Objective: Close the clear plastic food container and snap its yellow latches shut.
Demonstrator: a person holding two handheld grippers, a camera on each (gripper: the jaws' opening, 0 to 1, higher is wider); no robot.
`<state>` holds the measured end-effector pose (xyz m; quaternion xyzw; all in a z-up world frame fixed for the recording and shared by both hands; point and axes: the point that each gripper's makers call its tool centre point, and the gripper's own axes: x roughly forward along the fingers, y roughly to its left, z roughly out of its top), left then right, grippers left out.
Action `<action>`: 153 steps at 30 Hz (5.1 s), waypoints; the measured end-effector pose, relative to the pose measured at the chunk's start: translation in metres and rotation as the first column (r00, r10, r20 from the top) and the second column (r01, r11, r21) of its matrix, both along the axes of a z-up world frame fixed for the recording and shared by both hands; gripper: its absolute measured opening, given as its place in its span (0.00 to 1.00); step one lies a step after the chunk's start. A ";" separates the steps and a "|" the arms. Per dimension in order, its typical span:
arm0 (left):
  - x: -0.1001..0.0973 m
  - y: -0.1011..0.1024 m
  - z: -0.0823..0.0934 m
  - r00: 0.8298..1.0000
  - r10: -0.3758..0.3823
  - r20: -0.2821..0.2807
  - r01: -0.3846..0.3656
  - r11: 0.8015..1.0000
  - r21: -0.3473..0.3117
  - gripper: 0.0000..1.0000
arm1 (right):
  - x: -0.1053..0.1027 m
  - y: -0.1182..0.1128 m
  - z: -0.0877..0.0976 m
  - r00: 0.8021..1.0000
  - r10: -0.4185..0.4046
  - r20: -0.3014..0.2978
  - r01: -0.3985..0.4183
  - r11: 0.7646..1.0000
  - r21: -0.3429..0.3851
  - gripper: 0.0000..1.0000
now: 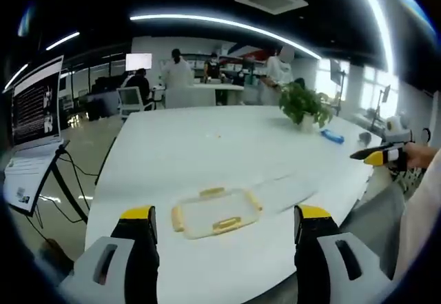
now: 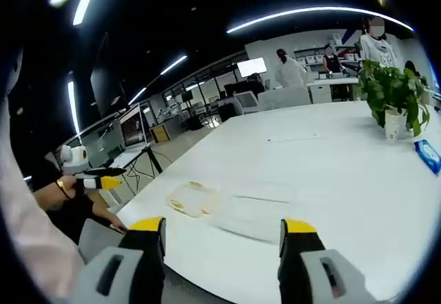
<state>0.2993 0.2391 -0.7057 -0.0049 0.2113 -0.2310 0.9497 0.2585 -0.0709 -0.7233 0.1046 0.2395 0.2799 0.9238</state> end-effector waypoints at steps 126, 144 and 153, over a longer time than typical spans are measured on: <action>0.065 0.005 -0.092 0.824 -0.456 -0.336 0.555 0.770 0.316 0.79 | 0.085 0.110 -0.039 0.859 0.501 -0.101 -0.509 0.819 -0.265 0.69; 0.077 0.000 -0.122 0.716 -0.552 -0.429 0.696 0.619 0.365 0.77 | 0.105 0.173 -0.072 0.699 0.672 -0.245 -0.705 0.588 -0.397 0.68; 0.089 0.009 -0.136 0.695 -0.545 -0.470 0.715 0.593 0.371 0.76 | 0.112 0.183 -0.105 0.622 0.690 -0.369 -0.773 0.469 -0.427 0.69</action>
